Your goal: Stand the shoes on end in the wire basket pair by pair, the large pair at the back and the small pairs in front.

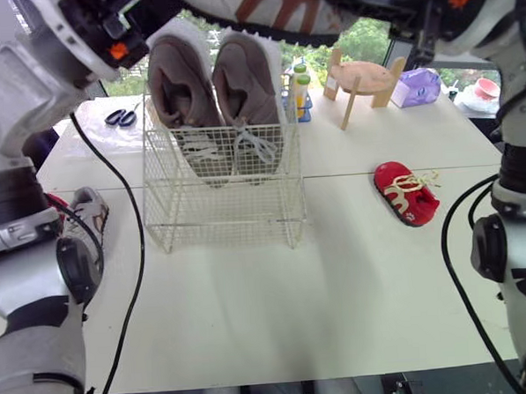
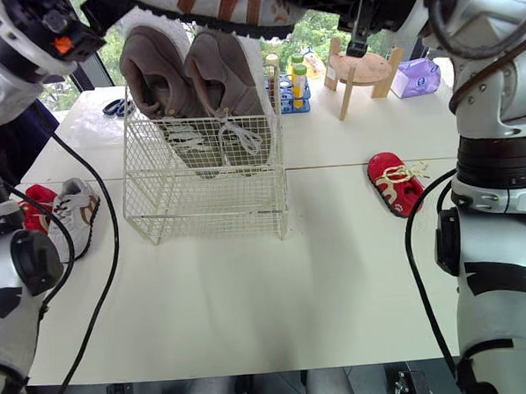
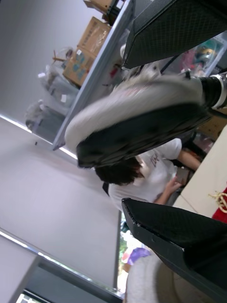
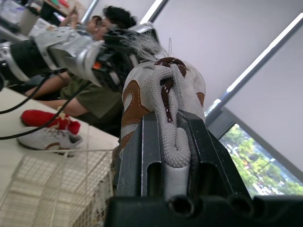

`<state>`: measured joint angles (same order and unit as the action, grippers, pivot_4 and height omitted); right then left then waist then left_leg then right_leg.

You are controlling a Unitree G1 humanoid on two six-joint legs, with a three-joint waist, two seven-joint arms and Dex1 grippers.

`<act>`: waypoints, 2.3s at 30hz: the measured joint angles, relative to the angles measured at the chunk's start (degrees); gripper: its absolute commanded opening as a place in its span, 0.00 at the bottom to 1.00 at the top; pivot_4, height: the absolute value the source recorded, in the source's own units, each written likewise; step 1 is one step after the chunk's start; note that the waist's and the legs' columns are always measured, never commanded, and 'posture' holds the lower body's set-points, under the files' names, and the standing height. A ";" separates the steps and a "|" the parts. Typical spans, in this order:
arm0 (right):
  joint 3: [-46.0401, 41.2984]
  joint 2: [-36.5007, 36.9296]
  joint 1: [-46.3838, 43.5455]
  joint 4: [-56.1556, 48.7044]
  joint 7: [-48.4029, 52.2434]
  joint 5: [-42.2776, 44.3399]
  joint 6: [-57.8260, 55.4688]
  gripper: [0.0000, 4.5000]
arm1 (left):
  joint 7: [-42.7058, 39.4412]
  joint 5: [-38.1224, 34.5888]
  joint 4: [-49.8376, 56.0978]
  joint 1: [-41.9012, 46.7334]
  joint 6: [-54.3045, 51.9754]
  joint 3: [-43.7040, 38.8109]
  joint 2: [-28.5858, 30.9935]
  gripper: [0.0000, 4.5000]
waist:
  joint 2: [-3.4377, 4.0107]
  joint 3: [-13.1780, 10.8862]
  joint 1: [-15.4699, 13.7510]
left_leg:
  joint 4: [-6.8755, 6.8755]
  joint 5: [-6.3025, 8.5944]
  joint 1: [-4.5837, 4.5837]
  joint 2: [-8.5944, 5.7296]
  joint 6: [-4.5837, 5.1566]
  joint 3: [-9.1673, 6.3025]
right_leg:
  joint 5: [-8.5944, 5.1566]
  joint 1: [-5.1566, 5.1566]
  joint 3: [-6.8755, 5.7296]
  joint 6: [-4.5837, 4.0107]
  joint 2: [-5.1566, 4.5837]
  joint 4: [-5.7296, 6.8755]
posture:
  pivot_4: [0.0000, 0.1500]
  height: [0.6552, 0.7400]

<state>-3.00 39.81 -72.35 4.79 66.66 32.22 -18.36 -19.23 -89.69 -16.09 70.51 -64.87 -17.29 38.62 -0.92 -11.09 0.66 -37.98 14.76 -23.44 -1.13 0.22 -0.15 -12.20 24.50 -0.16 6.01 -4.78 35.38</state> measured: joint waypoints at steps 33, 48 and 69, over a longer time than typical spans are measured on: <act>-17.30 -43.84 18.68 -11.54 -57.07 38.07 -16.23 1.00 | 20.87 -3.47 25.06 -16.34 23.49 -11.66 -16.69 0.06 | 0.03 0.04 0.28 | 0.38 -0.17 -0.14 -0.08 -0.29 0.03 | 0.04 0.48 0.01 -0.06 -0.20 0.29 | 1.00 1.00; -11.71 -45.03 16.02 -12.26 -59.29 37.80 -13.78 1.00 | 19.24 -0.31 27.55 -24.22 26.47 -4.78 -19.72 0.06 | 0.02 0.05 0.18 | 0.08 -0.07 -0.10 -0.01 -0.10 -0.06 | 0.03 0.14 -0.02 -0.06 0.06 0.08 | 1.00 1.00; -11.43 -42.48 16.07 -11.77 -59.54 37.80 -15.71 0.19 | 17.46 5.31 30.97 -26.65 26.98 -3.00 -18.83 0.92 | 0.02 0.05 0.15 | 0.09 -0.06 -0.10 0.04 -0.09 -0.08 | 0.03 0.14 -0.02 -0.06 0.07 0.04 | 1.00 1.00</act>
<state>-14.43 -2.67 -56.28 -6.97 7.12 70.02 -34.07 -1.77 -84.38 14.88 43.86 -37.89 -20.29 19.79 -0.91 -11.05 0.81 -37.89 14.69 -23.54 -1.10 0.13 -0.23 -12.18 24.64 -0.17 5.95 -4.71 35.42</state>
